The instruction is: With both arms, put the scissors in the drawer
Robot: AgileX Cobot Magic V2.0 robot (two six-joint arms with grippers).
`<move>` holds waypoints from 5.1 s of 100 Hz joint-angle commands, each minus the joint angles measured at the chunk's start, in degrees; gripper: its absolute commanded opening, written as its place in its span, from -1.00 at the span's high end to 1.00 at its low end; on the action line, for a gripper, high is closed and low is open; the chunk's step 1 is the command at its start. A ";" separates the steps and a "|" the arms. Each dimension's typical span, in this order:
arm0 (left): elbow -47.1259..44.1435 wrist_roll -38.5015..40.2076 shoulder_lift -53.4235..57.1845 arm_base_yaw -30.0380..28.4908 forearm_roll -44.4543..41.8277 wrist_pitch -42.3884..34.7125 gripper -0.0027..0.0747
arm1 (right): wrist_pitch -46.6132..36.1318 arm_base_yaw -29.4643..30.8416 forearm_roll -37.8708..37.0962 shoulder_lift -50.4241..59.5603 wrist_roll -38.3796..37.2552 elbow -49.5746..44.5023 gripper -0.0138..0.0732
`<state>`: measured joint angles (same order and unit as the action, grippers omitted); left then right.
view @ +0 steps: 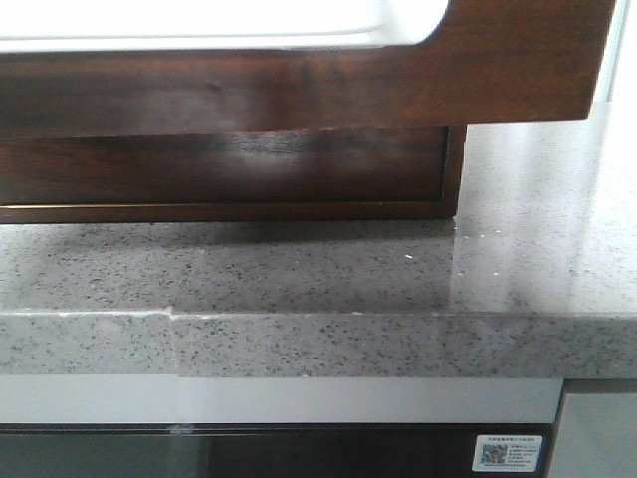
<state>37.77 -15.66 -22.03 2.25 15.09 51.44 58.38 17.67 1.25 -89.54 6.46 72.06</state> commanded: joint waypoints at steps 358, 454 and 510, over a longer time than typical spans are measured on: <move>1.44 0.07 -0.85 0.34 0.37 -2.85 0.04 | 9.37 -60.00 -1.88 -3.34 55.68 32.36 0.81; 1.44 0.07 -0.85 0.34 0.37 -2.95 0.04 | 16.67 -60.23 -3.64 3.15 38.58 37.77 0.20; 1.44 0.07 -0.85 0.34 0.48 -3.07 0.04 | -3.15 -37.33 -3.35 37.40 2.85 0.20 0.20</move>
<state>37.77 -15.66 -22.03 2.25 14.39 51.94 65.45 -23.66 -1.89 -57.93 14.26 78.79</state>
